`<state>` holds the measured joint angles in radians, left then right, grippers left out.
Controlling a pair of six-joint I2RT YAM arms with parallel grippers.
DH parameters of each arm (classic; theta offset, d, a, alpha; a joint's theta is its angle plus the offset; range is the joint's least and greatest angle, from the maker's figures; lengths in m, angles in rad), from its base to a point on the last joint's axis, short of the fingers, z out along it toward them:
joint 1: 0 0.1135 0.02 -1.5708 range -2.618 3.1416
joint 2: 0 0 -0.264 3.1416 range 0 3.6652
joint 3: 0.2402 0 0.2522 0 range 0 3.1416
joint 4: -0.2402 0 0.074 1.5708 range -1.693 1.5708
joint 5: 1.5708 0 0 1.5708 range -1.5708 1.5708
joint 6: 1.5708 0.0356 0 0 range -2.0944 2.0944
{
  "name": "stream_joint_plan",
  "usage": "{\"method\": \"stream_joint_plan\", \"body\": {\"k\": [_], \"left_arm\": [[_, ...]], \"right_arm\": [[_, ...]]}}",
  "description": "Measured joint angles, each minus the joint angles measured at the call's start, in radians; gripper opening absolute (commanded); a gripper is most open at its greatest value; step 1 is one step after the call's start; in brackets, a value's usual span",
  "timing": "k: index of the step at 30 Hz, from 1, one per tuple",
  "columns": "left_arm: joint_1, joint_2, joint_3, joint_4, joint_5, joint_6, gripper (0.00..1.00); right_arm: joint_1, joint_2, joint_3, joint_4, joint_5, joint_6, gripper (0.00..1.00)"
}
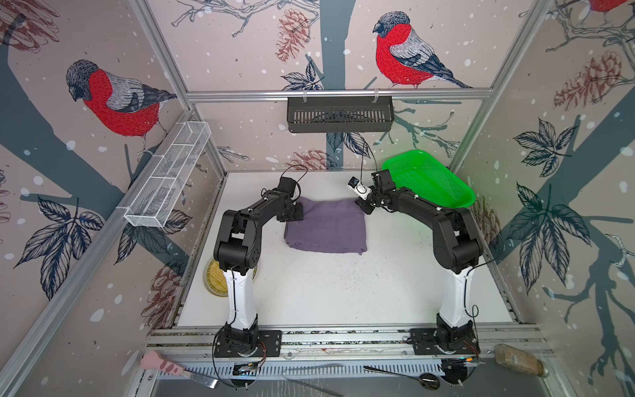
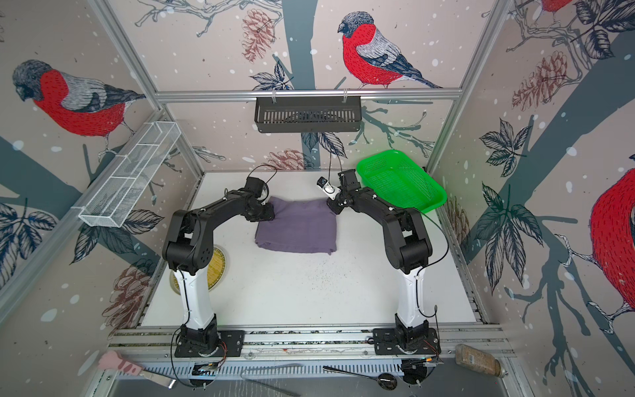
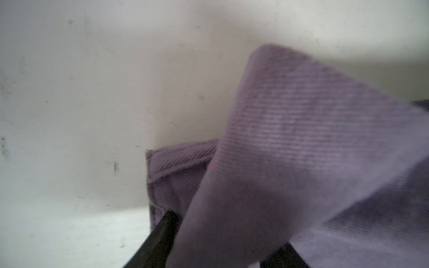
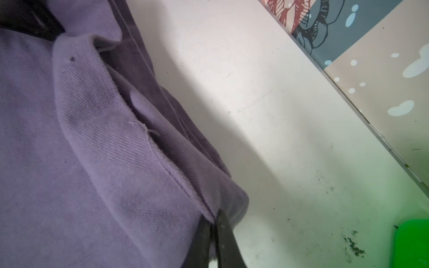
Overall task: Fold and stack the trousers
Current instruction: Smooth out the trousers at the center of the table.
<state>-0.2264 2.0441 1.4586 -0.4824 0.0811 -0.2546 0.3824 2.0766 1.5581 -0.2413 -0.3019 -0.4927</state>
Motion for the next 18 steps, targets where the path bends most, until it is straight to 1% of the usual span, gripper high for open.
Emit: {"method": "stream_joint_plan", "body": {"k": [3, 9, 10, 12, 18], "left_arm": [[0.002, -0.003, -0.006, 0.003, 0.002, 0.002, 0.55], [0.014, -0.008, -0.008, 0.0, -0.004, 0.011, 0.55], [0.018, -0.014, -0.014, 0.001, -0.006, 0.011, 0.56], [0.025, -0.028, -0.029, 0.0, -0.007, 0.011, 0.55], [0.035, -0.048, -0.043, 0.001, 0.004, 0.012, 0.56]], "right_arm": [[-0.013, 0.026, 0.038, -0.008, -0.008, 0.019, 0.11], [-0.038, 0.111, 0.137, -0.021, -0.014, 0.047, 0.14], [-0.043, 0.127, 0.153, -0.023, -0.014, 0.048, 0.17], [-0.048, 0.15, 0.174, -0.027, -0.008, 0.05, 0.26], [-0.045, 0.182, 0.201, -0.043, 0.005, 0.074, 0.29]]}}
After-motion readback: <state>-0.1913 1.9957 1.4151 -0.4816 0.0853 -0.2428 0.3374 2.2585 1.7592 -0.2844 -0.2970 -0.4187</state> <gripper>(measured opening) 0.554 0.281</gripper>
